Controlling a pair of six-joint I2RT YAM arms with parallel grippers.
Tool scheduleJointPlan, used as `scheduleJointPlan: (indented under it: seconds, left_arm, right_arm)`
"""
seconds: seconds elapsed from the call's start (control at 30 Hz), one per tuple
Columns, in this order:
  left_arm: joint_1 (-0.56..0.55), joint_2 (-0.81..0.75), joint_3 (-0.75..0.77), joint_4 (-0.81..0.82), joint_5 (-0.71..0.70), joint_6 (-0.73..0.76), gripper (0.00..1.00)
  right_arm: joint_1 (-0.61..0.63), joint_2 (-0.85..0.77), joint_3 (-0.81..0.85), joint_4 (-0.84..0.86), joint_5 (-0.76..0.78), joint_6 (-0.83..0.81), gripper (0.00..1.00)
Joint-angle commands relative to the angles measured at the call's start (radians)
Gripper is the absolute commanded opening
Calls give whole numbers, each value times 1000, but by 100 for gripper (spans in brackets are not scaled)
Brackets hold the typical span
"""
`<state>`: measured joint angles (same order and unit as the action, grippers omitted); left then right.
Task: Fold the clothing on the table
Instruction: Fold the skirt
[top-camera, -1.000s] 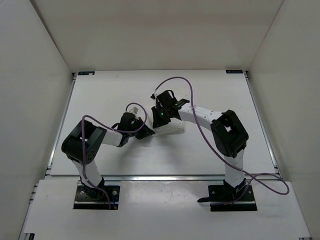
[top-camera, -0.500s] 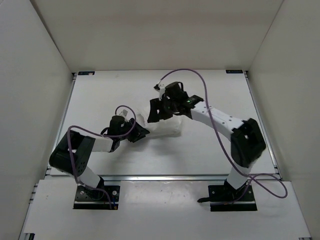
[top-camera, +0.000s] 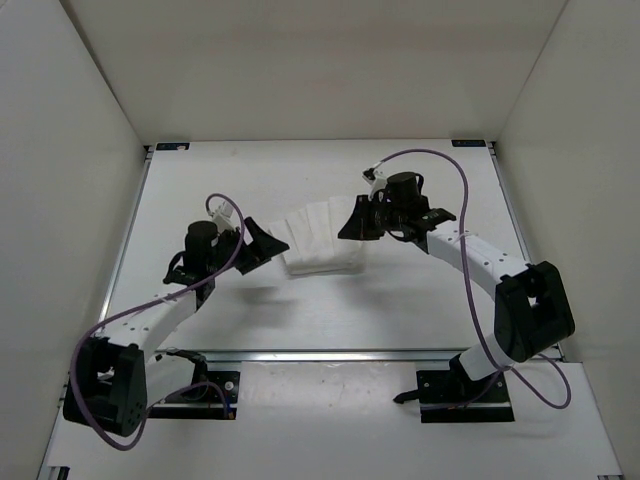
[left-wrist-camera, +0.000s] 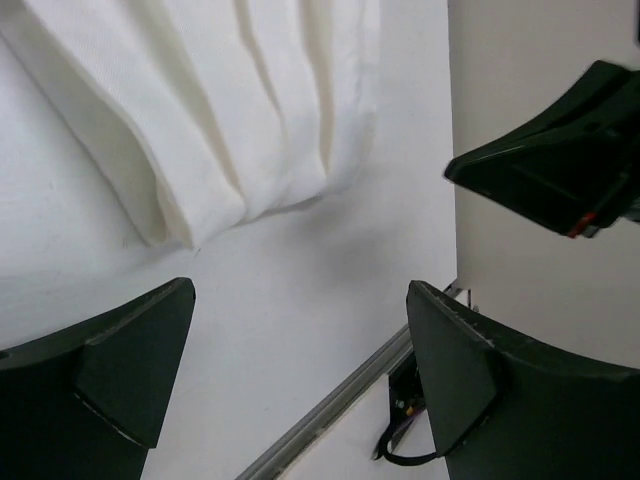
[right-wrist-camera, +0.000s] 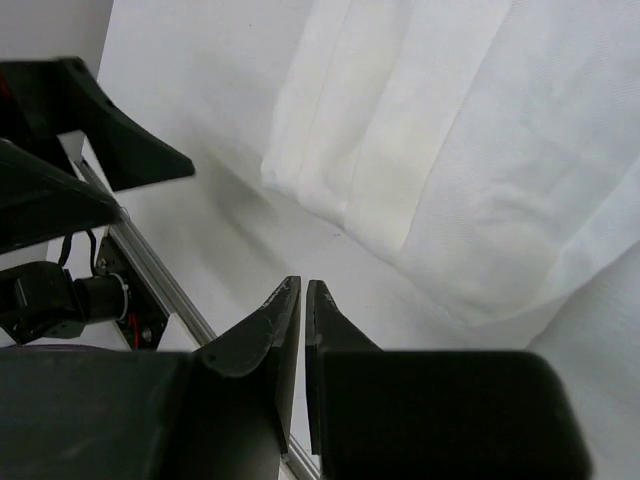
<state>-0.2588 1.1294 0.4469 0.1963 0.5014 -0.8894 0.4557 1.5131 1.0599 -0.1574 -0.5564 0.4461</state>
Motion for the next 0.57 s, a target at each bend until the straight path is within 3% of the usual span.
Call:
scheduleJointPlan:
  seconds: [0.0,0.1,0.3,0.43,0.53]
  left_arm:
    - [38,-60,128,-335,28,237,99]
    - [41,-111,131,-371,5,297,99]
    - [-3,-191,125,-408,-38,339,99]
    - [6,-108,241,-619,-55,482,99]
    - [6,-88,349,-777,-174,566,99]
  right_arm:
    - [-40,-30,-1,45,-11,-3,4]
    - [-55,-45,-27,36,-4,-18,8]
    - [-26,-54,35,-65,157,-121,18]
    - [3,28,208,-221,329,-213,26]
    - [3,119,329,-301,366,-236,32]
